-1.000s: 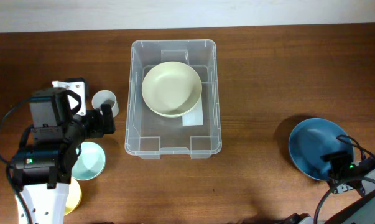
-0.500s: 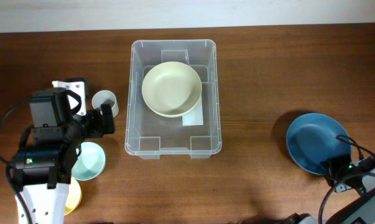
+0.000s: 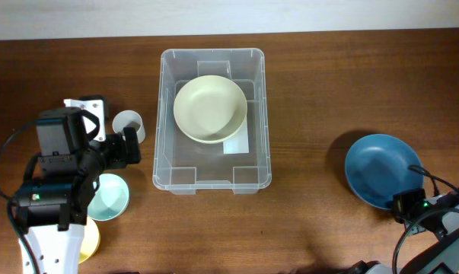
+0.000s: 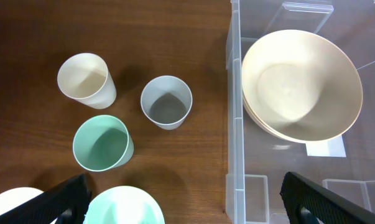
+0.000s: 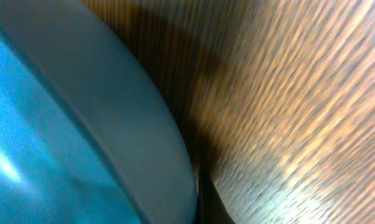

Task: Pack container
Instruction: 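Move right gripper to the blue bowl and grasp its rim, then lift the blue bowl and stack it onto the cream bowls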

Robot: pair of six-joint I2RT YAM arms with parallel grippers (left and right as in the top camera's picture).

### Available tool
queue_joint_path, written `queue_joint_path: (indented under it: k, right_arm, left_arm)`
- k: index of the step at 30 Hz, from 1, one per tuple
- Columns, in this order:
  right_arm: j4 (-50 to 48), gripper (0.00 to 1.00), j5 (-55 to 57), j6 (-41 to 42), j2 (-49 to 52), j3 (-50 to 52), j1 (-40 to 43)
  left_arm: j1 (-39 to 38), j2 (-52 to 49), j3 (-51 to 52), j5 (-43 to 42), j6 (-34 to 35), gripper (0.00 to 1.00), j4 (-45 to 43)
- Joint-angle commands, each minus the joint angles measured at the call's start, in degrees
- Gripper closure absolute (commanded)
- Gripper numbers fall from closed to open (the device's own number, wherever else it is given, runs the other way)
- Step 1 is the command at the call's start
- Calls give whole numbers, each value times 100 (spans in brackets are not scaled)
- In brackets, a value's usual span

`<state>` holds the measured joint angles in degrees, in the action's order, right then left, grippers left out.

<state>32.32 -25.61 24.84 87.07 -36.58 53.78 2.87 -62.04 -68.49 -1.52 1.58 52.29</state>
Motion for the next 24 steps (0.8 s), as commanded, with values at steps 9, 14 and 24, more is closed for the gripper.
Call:
queue_joint_path:
  k: [9, 14, 24]
  right_arm:
    - [1600, 96, -22, -289, -542, -2439, -1987]
    - [2304, 96, 791, -341, -535, -4085, -3499]
    - [2975, 96, 2271, -363, 166, -6472, -6151]
  left_arm:
    - [17, -9, -118, 39, 57, 0, -17]
    - [17, -9, -118, 42, 55, 0, -17]
    - [17, -9, -118, 42, 57, 0, -17]
